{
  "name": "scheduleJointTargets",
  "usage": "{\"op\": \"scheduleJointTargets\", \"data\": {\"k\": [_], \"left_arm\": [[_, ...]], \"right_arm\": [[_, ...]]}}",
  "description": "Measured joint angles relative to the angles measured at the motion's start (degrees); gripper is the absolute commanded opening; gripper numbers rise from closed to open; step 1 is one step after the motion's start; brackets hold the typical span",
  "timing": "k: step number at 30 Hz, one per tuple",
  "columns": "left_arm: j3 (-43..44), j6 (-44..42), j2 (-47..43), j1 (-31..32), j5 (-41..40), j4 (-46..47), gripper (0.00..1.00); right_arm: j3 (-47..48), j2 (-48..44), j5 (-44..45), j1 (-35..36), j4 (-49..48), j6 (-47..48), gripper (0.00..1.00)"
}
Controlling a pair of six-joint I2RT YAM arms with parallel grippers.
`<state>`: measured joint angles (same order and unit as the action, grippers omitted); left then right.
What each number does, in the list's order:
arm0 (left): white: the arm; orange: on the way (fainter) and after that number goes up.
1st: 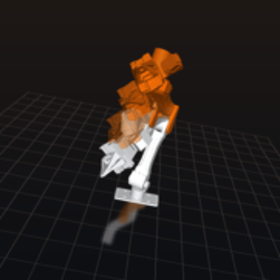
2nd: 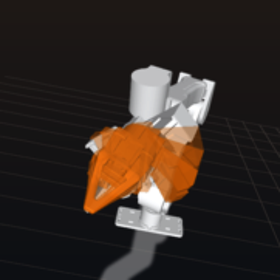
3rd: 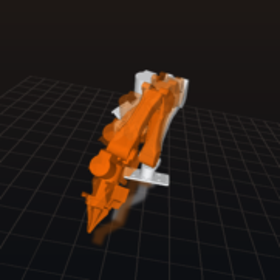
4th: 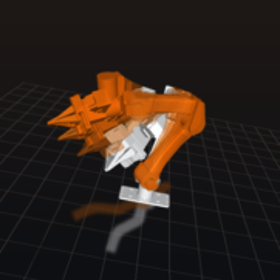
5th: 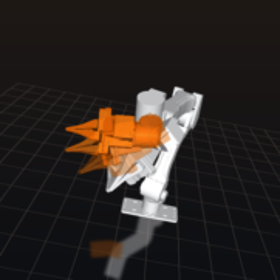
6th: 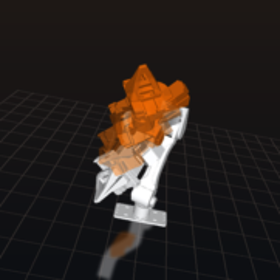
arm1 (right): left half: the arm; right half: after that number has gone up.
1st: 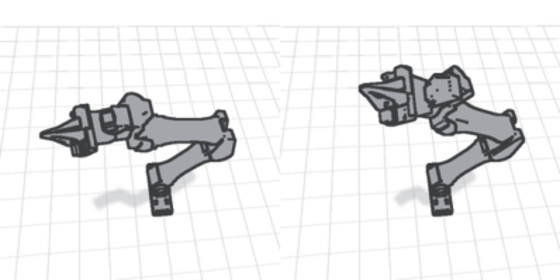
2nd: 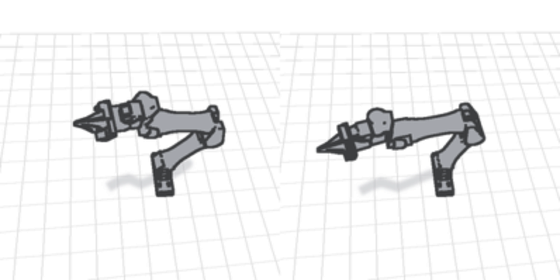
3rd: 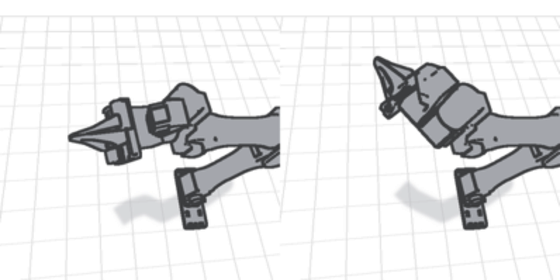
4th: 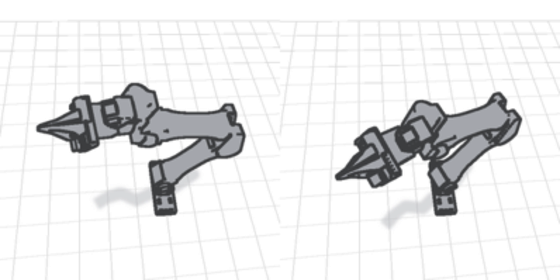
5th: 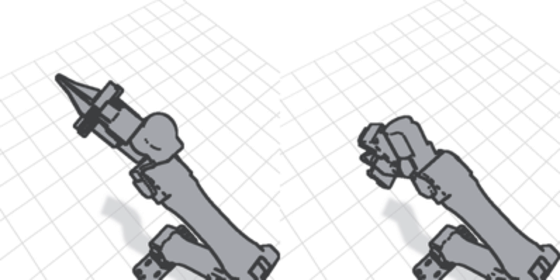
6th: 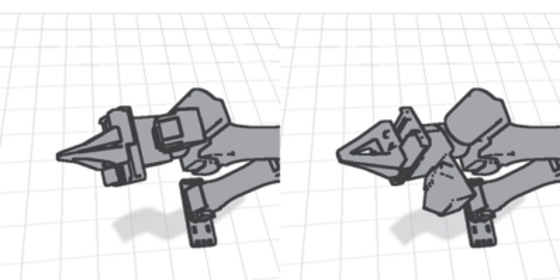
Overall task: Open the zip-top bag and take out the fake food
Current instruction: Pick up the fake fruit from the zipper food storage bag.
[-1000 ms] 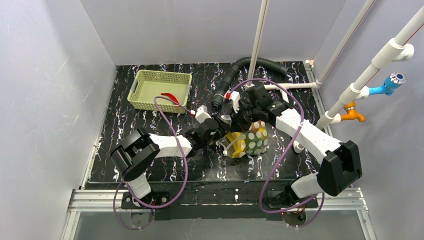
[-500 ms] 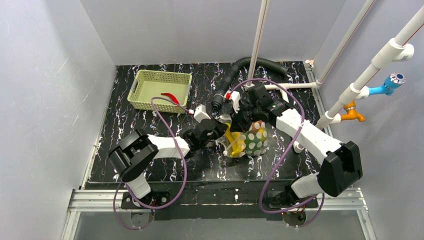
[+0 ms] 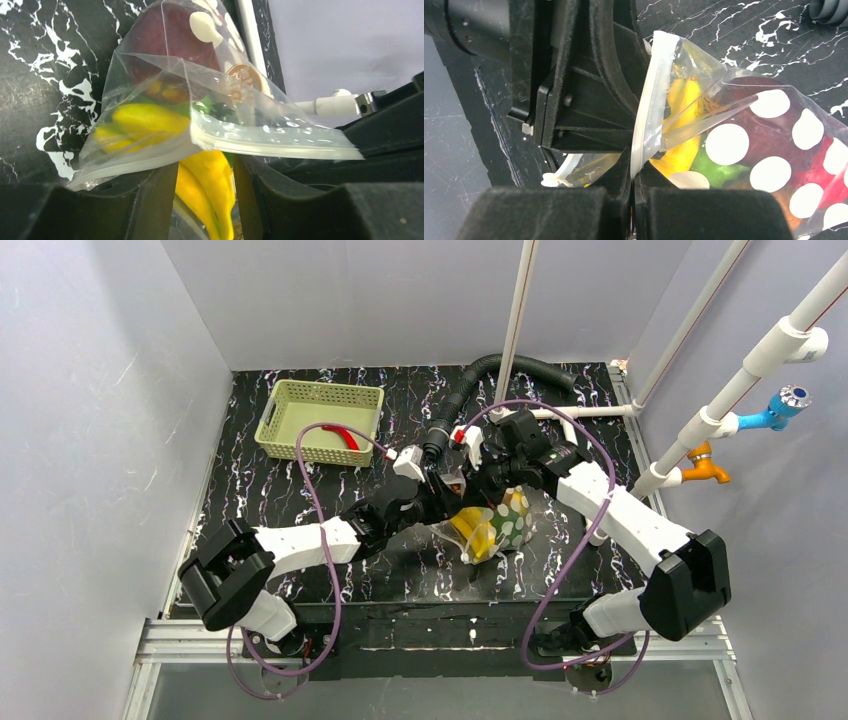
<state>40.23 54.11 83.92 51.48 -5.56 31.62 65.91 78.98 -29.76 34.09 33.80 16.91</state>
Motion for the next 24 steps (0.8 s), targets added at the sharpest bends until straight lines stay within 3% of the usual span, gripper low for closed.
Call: {"op": "scheduleJointTargets", "data": {"k": [9,15,21,24], "left_arm": [[-0.5,3.2,-0.2,0.0,2.2,-5.0,0.52],[0.5,9.9,2.4,0.3,2.0,-9.5,0.65],[1.3,17.2,2.8,1.4,-0.5,-13.0,0.69],[6.0,21.3,4.3,1.8,-2.1,-20.0,0.69]], "right_arm": [[-0.9,-0.7,-1.8,0.0,0.8,1.5,0.01],[-0.9,-0.7,-2.1,0.0,0.9,1.5,0.01],[-0.9,-0.5,-2.2,0.0,0.9,1.6,0.01],[-0.9,-0.5,-2.2,0.0,0.9,1.6,0.01]]}}
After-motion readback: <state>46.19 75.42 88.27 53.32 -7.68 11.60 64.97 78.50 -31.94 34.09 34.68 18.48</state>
